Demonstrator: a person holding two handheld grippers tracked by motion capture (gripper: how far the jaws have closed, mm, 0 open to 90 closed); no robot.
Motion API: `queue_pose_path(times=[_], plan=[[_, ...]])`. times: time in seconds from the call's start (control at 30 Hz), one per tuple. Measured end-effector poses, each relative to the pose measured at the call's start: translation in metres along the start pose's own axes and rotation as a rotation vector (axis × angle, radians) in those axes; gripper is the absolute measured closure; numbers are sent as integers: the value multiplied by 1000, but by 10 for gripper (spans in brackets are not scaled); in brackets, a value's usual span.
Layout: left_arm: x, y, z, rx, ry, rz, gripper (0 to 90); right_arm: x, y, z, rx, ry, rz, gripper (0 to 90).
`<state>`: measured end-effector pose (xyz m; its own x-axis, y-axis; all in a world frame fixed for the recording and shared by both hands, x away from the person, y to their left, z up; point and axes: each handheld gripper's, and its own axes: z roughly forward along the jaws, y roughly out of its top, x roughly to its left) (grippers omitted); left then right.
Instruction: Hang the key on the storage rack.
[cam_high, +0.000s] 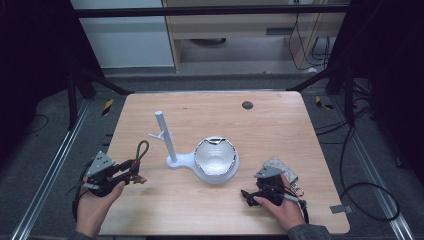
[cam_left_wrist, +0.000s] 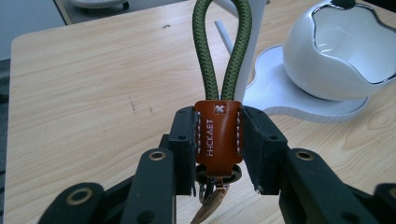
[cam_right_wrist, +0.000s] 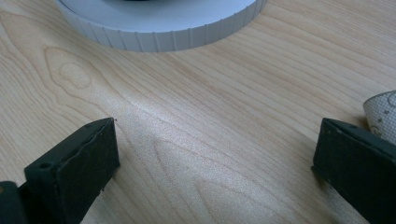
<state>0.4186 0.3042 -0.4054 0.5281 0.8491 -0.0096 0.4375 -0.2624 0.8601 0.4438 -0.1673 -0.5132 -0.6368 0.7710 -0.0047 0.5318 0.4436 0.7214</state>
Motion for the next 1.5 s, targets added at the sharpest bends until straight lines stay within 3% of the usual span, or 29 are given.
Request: queue_pose_path(times=[0.67, 0.87, 1.27, 1.5], plan=[[-28, 8, -13, -114, -45, 38, 657, 0, 0, 0, 0, 0, 0, 2], [-34, 12, -16, -147, -64, 32, 657, 0, 0, 0, 0, 0, 0, 2], [-40, 28, -7, -169, -77, 40, 657, 0, 0, 0, 0, -1, 3, 2], [-41, 31, 3, -156, -69, 40, 656, 0, 0, 0, 0, -3, 4, 2]])
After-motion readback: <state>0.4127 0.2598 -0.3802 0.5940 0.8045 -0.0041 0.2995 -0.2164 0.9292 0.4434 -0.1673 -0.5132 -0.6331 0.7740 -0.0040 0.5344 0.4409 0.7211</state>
